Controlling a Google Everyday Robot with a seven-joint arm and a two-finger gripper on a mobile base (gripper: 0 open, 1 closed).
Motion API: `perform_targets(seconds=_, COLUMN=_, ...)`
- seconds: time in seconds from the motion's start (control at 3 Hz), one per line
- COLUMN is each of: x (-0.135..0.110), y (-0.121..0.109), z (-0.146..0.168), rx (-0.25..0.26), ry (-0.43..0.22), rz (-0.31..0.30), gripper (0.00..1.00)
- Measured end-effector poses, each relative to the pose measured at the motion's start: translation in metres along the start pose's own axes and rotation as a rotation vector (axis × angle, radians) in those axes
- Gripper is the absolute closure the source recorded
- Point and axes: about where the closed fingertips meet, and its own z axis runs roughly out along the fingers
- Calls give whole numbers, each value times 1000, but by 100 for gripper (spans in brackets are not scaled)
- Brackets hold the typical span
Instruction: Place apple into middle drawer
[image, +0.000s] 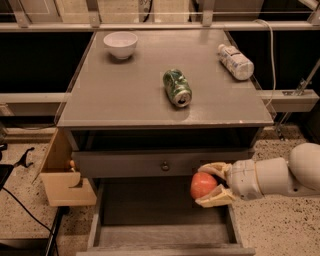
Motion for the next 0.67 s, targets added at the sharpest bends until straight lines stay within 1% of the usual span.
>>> perform_targets(seconds=0.33, x=16, y=3, z=12, rx=-13, ry=10, rz=-9, gripper=100)
perform_targets(seconds=0.67, x=40, y=4, z=27, rx=-12, ry=17, rz=-11, gripper=100)
